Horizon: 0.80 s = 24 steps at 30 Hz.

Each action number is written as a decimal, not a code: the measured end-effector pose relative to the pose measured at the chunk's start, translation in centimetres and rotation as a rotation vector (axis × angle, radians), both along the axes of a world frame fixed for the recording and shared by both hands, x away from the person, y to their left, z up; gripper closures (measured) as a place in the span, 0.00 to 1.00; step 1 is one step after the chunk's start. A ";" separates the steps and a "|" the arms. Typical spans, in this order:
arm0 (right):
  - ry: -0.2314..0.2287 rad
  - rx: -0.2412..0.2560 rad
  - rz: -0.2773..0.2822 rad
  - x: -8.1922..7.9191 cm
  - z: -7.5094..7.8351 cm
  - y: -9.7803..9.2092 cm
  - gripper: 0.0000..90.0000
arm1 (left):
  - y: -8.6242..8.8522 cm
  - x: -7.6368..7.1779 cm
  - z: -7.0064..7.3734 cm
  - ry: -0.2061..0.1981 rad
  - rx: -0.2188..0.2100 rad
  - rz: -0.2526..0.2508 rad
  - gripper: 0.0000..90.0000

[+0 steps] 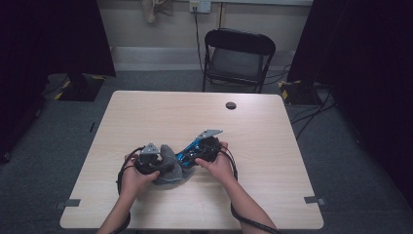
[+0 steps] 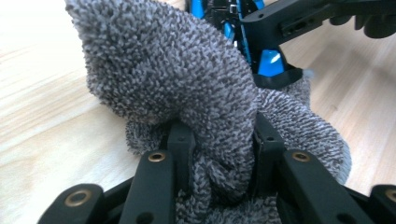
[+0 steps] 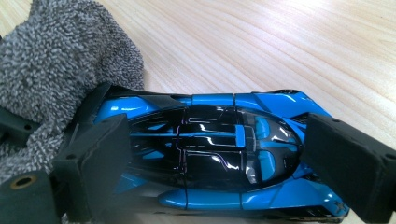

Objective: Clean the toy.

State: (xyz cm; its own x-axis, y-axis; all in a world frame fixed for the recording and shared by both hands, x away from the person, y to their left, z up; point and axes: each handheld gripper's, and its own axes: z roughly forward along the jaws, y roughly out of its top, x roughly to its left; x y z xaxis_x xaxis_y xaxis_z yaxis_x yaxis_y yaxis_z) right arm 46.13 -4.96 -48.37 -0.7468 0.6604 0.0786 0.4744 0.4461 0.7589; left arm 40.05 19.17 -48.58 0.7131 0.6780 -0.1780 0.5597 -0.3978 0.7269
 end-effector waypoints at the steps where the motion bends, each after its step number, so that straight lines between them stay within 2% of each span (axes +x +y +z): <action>1: 0.002 -0.001 0.000 0.0 0.0 0.0 0.08 | -0.1 0.0 0.0 0.004 0.002 -0.003 0.75; 19: 0.006 -0.004 -0.002 0.0 0.1 0.0 0.08 | -1.9 -1.6 -0.1 0.048 -0.033 -0.064 0.77; 24: 0.008 -0.005 -0.003 0.0 0.1 0.1 0.08 | -2.8 -2.0 0.0 0.059 -0.032 -0.099 0.77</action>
